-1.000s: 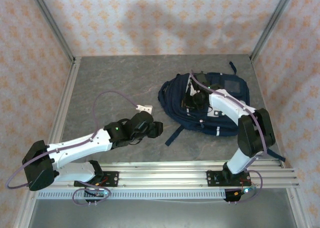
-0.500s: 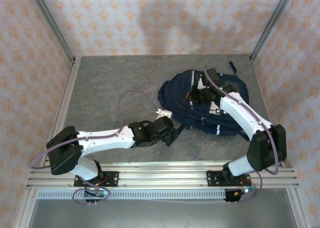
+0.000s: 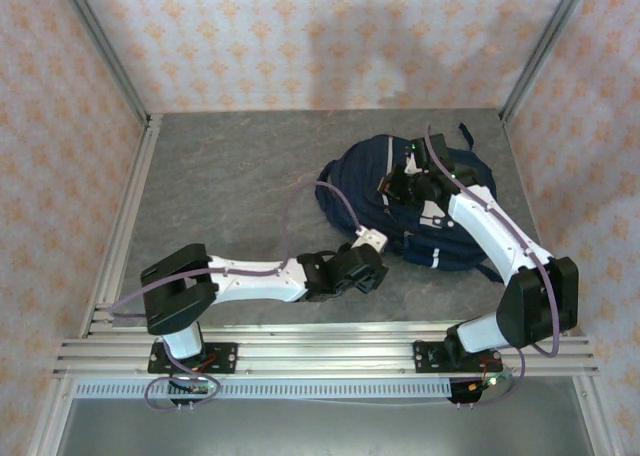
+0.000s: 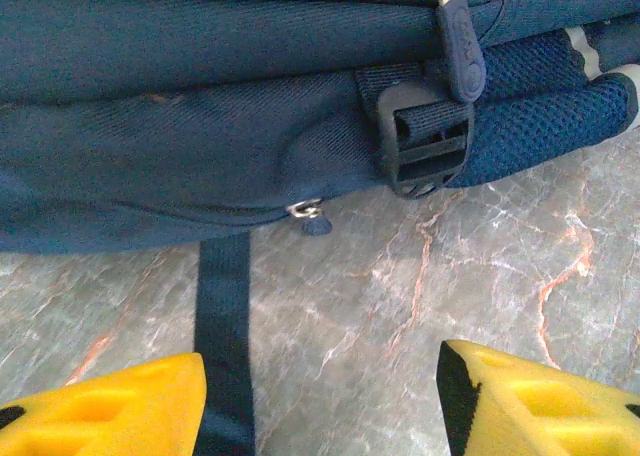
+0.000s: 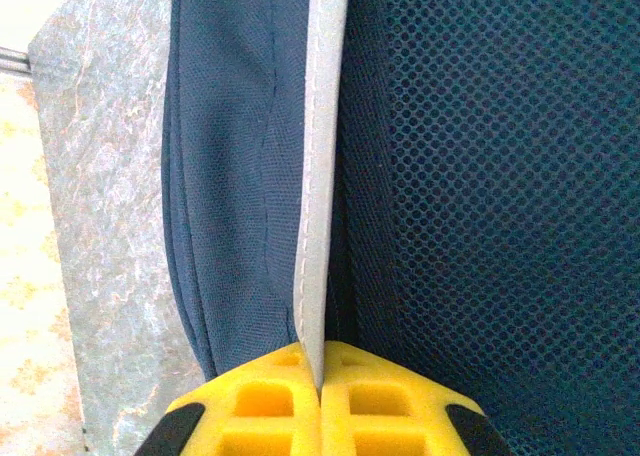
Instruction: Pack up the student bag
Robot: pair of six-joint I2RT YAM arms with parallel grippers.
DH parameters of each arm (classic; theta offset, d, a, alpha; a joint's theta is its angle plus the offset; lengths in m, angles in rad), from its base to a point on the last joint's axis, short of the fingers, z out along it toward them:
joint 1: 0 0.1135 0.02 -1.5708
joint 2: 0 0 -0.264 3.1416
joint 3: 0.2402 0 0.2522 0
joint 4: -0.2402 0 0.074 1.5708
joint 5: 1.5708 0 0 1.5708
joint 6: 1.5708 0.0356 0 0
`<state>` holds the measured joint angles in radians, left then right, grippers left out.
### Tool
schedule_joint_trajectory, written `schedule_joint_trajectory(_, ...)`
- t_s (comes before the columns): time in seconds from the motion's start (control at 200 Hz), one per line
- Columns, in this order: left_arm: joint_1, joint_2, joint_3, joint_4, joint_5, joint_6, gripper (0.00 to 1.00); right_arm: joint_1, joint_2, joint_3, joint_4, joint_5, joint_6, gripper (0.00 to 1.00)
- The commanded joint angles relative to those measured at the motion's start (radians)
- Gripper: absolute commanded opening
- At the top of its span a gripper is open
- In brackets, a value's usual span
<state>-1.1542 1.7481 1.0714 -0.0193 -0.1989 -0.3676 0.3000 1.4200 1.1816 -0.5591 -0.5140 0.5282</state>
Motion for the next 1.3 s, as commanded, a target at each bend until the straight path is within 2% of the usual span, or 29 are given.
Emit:
schedule_joint_trajectory(0.0,-0.005,0.052,0.039,0.045,-0.070,0.024,0.63,-0.010,-0.052,0.040,0.106,-0.022,0.056,0.00)
schedule_joint_trajectory(0.18,-0.009,0.135,0.048,0.129,-0.135,0.038,0.61,-0.014,-0.065,0.021,0.136,-0.041,0.088,0.00)
schedule_joint_trajectory(0.33,-0.009,0.198,0.017,0.249,-0.134,0.037,0.60,-0.015,-0.071,0.001,0.158,-0.056,0.108,0.00)
schedule_joint_trajectory(0.455,-0.009,0.253,0.005,0.329,-0.205,0.054,0.64,-0.015,-0.079,-0.017,0.183,-0.076,0.129,0.00)
schedule_joint_trajectory(0.661,-0.008,0.303,-0.006,0.430,-0.311,0.150,0.63,-0.015,-0.084,-0.026,0.186,-0.083,0.135,0.00)
schedule_joint_trajectory(0.866,0.006,0.353,0.035,0.425,-0.352,0.179,0.55,-0.015,-0.088,-0.055,0.215,-0.104,0.150,0.00)
schedule_joint_trajectory(1.041,0.052,0.343,0.011,0.449,-0.345,0.108,0.52,-0.016,-0.095,-0.075,0.222,-0.112,0.149,0.00)
schedule_joint_trajectory(1.296,0.079,0.350,-0.003,0.515,-0.223,0.096,0.40,-0.015,-0.093,-0.103,0.237,-0.115,0.147,0.00)
